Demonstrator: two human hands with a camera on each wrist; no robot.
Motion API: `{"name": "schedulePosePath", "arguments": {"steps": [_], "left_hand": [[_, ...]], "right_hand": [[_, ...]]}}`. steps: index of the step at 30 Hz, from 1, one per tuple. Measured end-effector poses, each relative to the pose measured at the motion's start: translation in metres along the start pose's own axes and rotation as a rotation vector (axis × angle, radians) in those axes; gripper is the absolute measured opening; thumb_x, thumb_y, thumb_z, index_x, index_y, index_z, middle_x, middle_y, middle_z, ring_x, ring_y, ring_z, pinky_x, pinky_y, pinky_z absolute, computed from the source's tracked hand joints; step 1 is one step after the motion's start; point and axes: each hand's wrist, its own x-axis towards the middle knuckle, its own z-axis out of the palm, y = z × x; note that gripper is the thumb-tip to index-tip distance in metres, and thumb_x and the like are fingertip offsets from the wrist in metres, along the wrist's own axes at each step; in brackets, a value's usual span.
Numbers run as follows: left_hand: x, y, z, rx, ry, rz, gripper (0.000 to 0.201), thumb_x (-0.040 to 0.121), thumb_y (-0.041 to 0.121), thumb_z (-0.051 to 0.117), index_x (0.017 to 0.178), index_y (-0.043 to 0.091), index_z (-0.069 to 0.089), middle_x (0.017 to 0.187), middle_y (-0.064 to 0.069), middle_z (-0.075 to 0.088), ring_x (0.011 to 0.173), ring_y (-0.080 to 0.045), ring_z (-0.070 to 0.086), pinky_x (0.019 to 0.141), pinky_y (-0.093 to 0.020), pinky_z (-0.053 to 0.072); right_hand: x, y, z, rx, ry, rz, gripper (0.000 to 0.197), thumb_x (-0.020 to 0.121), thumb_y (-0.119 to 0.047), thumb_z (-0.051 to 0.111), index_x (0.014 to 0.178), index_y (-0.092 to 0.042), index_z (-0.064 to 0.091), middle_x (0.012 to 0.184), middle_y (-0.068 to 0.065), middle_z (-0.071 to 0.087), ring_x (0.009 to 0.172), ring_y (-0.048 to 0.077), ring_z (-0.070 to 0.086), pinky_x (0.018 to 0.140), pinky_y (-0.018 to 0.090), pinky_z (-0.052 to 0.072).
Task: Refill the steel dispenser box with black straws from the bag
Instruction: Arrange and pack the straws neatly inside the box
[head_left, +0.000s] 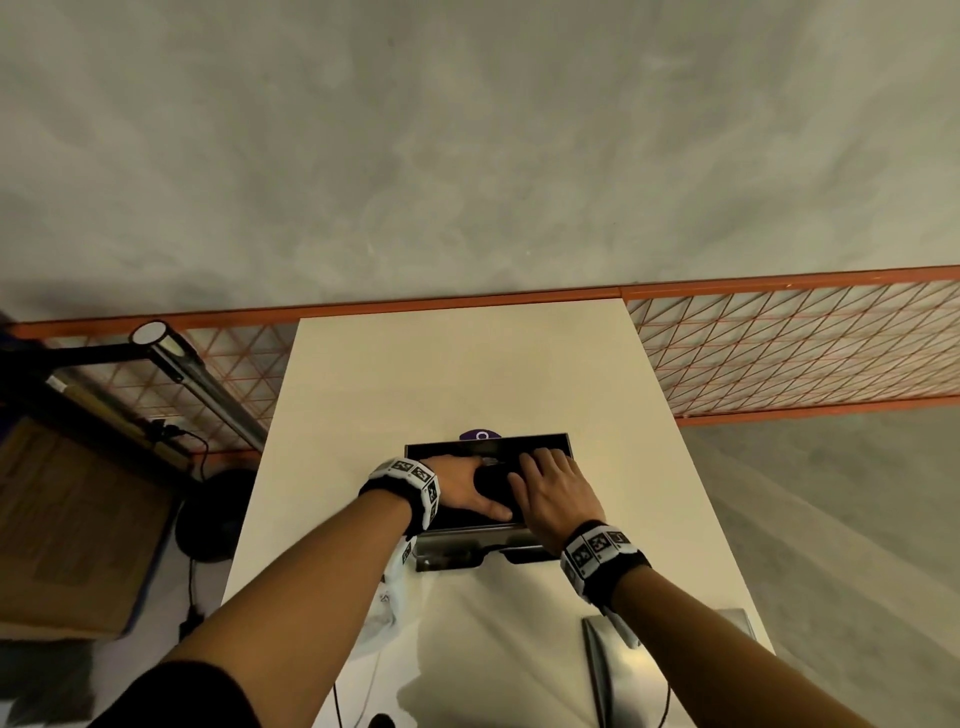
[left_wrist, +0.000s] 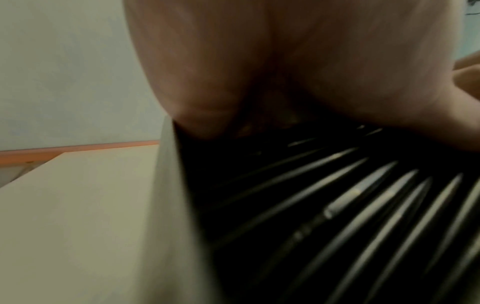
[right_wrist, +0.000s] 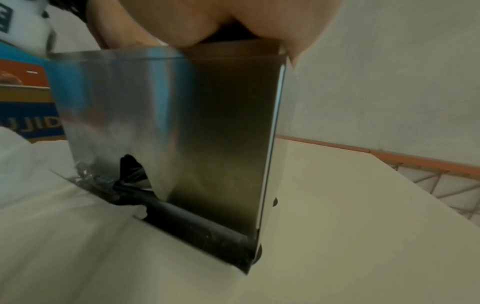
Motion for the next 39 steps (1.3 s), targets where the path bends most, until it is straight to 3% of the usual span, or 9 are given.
{"name": "schedulePosePath", "arguments": {"steps": [6,12,15,18,20,22,26,30,39], "left_hand": [[-0.011,-0.003,0.016,0.033,0.122,0.063,0.117,0.051,0.098,0.061,0.15,0.042,0.036,0.146,0.009,0.057,0.129,-0.019,0.058,0.105,-0.04,0.048],[-0.024,-0.004,0.05,0.098,0.296,0.145,0.129,0.047,0.1,0.062,0.155,0.043,0.022,0.159,0.01,0.04,0.142,-0.02,0.045,0.115,-0.044,0.042],[-0.03,0.0,0.062,0.163,0.302,0.12,0.135,0.05,0.096,0.063,0.16,0.036,0.013,0.165,0.003,0.031,0.15,-0.025,0.033,0.123,-0.048,0.03],[-0.033,0.004,0.068,0.249,0.25,0.086,0.145,0.05,0.094,0.066,0.162,0.022,0.01,0.168,-0.004,0.023,0.154,-0.028,0.023,0.126,-0.049,0.021],[-0.036,0.005,0.07,0.266,0.252,0.088,0.144,0.05,0.089,0.071,0.162,0.021,0.011,0.167,-0.004,0.025,0.153,-0.028,0.024,0.125,-0.05,0.023],[-0.039,0.006,0.071,0.259,0.244,0.1,0.14,0.053,0.085,0.075,0.16,0.02,0.013,0.166,-0.004,0.026,0.152,-0.028,0.025,0.125,-0.05,0.023],[-0.045,0.009,0.069,0.227,0.204,0.088,0.131,0.06,0.078,0.08,0.16,0.021,0.016,0.166,-0.004,0.023,0.153,-0.03,0.022,0.126,-0.048,0.019],[-0.05,0.013,0.07,0.236,0.232,0.075,0.129,0.059,0.081,0.078,0.158,0.022,0.019,0.166,-0.003,0.026,0.152,-0.03,0.024,0.125,-0.048,0.019],[-0.06,0.011,0.086,0.261,0.37,0.096,0.11,0.066,0.077,0.071,0.152,0.023,0.029,0.155,0.003,0.04,0.142,-0.022,0.038,0.119,-0.044,0.027]], "right_hand": [[-0.008,-0.001,0.002,-0.058,-0.057,-0.049,0.059,0.102,-0.043,0.004,0.114,-0.017,0.055,0.117,0.007,0.053,0.101,0.03,0.043,0.092,0.042,0.036],[-0.034,-0.01,-0.014,-0.133,0.069,-0.118,0.051,0.102,-0.047,0.028,0.124,-0.009,0.055,0.113,0.014,0.057,0.099,0.034,0.049,0.091,0.047,0.043],[-0.036,-0.022,-0.026,-0.145,-0.005,-0.142,0.074,0.094,-0.064,0.028,0.134,-0.006,0.052,0.123,0.015,0.058,0.112,0.036,0.049,0.104,0.054,0.034],[-0.028,-0.027,-0.03,-0.119,-0.205,-0.272,0.111,0.072,-0.083,0.044,0.151,-0.006,0.029,0.147,0.013,0.043,0.136,0.033,0.037,0.116,0.054,0.022],[-0.02,-0.026,-0.032,-0.106,-0.314,-0.252,0.132,0.056,-0.082,0.064,0.155,-0.01,0.014,0.154,0.011,0.034,0.143,0.032,0.028,0.119,0.053,0.016],[-0.014,-0.022,-0.029,-0.062,-0.369,-0.21,0.141,0.046,-0.079,0.073,0.155,-0.017,0.009,0.157,0.009,0.03,0.146,0.032,0.024,0.12,0.051,0.017],[-0.008,-0.015,-0.024,-0.01,-0.418,-0.189,0.144,0.038,-0.08,0.077,0.153,-0.026,0.008,0.156,0.006,0.034,0.143,0.031,0.032,0.116,0.045,0.03],[-0.008,-0.013,-0.023,0.033,-0.424,-0.2,0.141,0.036,-0.077,0.079,0.15,-0.03,0.011,0.154,0.003,0.038,0.141,0.031,0.036,0.115,0.045,0.033],[-0.018,-0.013,-0.025,-0.006,-0.338,-0.201,0.133,0.044,-0.07,0.08,0.151,-0.021,0.017,0.151,0.005,0.041,0.138,0.031,0.041,0.112,0.05,0.036]]}}
